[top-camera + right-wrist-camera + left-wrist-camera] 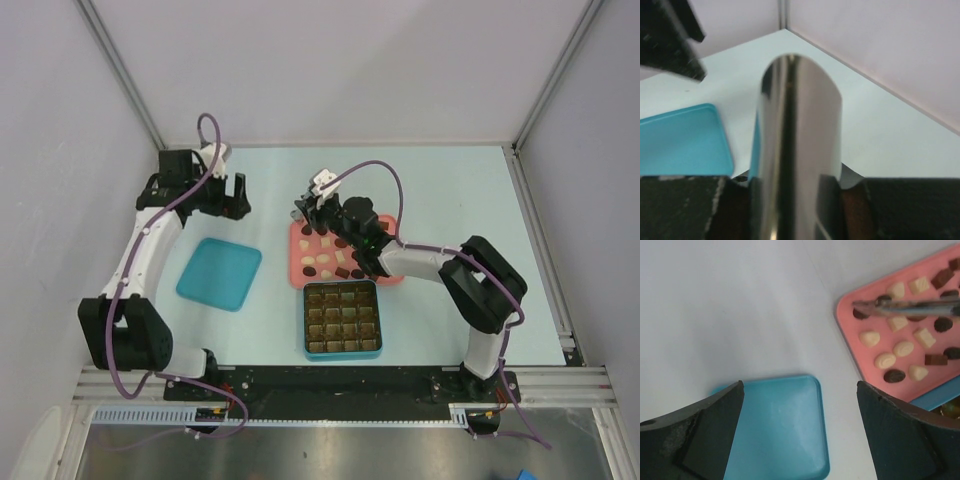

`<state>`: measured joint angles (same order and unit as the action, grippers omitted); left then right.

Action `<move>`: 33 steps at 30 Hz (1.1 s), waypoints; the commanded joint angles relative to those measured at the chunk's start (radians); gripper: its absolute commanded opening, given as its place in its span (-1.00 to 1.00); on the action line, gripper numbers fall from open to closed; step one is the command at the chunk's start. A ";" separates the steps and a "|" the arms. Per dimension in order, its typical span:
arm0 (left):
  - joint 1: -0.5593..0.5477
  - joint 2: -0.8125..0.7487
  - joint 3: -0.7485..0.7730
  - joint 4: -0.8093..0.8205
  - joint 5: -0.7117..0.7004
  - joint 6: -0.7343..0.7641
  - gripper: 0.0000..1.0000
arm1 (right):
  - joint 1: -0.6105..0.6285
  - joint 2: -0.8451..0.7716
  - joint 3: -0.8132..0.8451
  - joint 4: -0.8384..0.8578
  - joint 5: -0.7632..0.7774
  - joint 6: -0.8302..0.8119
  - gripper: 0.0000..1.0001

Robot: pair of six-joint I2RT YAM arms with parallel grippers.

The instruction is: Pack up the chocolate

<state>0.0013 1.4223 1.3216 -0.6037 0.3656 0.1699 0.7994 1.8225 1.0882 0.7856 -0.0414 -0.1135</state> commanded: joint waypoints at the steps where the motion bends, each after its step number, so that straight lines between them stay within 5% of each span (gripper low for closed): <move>1: 0.020 -0.054 -0.099 0.016 -0.001 0.036 1.00 | -0.012 0.034 0.038 0.090 0.084 -0.029 -0.42; 9: 0.034 -0.056 -0.148 0.025 0.016 0.039 1.00 | -0.020 0.058 0.038 0.106 0.089 -0.017 -0.10; 33: 0.026 -0.023 -0.130 0.044 0.055 0.016 1.00 | -0.031 0.104 0.048 0.196 0.023 0.035 -0.10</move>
<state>0.0292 1.4132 1.1725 -0.5858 0.4000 0.1917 0.7746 1.9068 1.0889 0.8886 0.0097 -0.1005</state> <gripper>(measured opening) 0.996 0.451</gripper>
